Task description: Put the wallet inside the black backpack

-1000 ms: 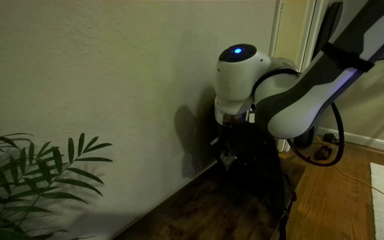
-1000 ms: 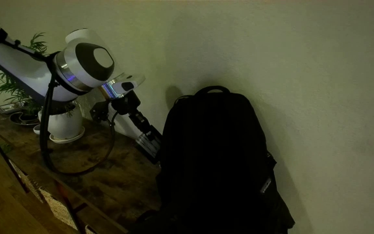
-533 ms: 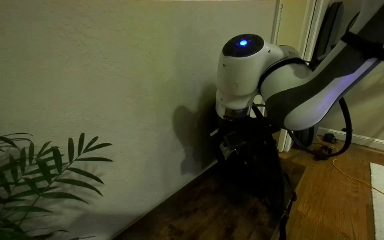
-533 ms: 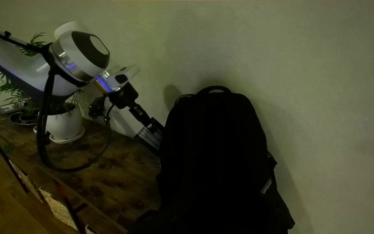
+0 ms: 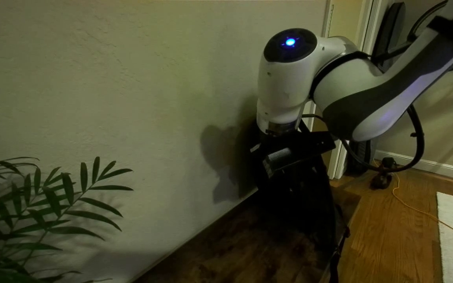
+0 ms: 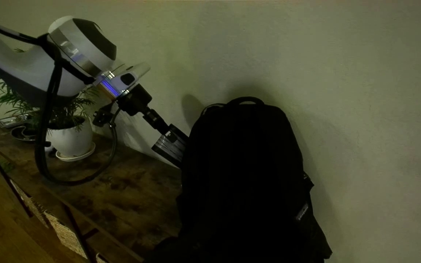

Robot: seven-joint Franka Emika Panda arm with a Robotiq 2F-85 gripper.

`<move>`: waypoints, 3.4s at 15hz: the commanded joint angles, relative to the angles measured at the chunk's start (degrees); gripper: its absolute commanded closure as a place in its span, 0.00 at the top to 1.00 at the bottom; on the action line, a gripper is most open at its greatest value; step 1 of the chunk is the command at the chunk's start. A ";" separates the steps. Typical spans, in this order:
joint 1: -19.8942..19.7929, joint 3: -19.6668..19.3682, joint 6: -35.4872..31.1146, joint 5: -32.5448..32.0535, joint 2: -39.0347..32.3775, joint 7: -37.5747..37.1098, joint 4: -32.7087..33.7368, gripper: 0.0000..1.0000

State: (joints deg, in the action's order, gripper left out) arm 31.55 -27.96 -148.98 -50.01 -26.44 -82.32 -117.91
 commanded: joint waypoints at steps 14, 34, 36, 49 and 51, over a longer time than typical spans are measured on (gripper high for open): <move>-16.41 20.27 13.46 -6.45 7.70 -5.82 0.77 0.04; -17.22 25.78 25.71 -6.99 9.73 -10.27 3.56 0.04; -17.46 26.02 26.53 -7.07 9.69 -10.38 3.83 0.04; -19.45 25.71 26.65 -7.83 8.82 -12.40 5.32 0.04; -20.31 25.59 25.84 -7.62 8.53 -12.44 5.84 0.04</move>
State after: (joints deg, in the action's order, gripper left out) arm 13.41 -3.48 -122.83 -55.85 -18.97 -92.80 -111.87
